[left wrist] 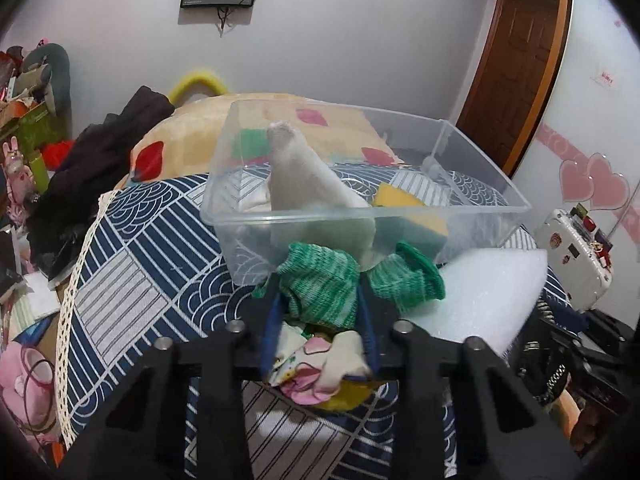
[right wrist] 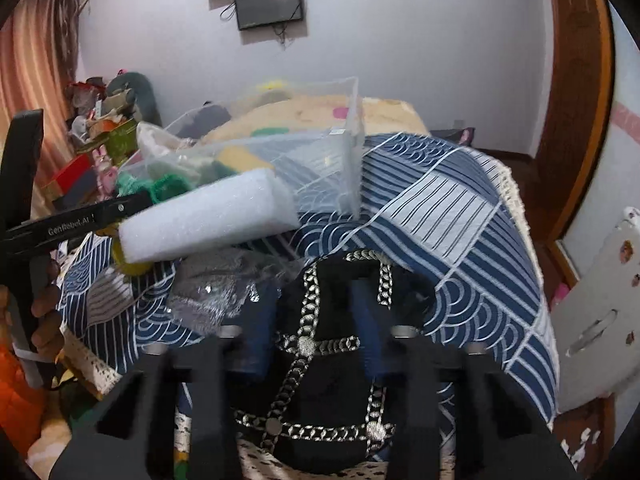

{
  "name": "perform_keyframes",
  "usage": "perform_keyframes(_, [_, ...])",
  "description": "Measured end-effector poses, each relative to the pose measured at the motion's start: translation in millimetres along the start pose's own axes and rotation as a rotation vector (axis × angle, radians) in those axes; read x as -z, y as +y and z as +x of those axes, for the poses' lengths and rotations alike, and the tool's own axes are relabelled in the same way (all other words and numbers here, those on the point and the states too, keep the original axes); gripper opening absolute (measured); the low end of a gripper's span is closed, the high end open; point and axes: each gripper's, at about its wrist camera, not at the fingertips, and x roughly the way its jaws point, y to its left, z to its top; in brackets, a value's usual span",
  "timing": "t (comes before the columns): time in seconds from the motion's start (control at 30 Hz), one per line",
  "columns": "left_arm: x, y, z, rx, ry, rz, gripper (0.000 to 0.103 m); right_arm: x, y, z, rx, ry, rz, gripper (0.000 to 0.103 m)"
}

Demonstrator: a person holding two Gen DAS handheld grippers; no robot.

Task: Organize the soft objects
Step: 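Grasp the green knit sock with the left tool while the right tool grasps the black chain-patterned bag, then lower the sock into the clear box with the left tool while the right tool drops the black bag in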

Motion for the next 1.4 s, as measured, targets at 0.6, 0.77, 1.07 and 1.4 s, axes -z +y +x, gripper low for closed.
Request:
perform_keyframes(0.6, [-15, 3, -72, 0.017, -0.176, -0.007, 0.023, -23, -7, -38, 0.027, -0.15, 0.035, 0.012])
perform_keyframes(0.77, [-23, 0, -85, 0.017, -0.214, 0.007, 0.023, -45, -5, -49, 0.022, -0.224, 0.022, 0.012])
perform_keyframes(1.07, [-46, -10, -95, 0.005, -0.292, 0.04, 0.023, -85, 16, -50, 0.007, -0.355, -0.027, 0.012])
perform_keyframes(1.4, [-75, -13, -78, -0.038, -0.299, 0.058, 0.023, -114, 31, -26, 0.0, -0.397, -0.085, 0.012])
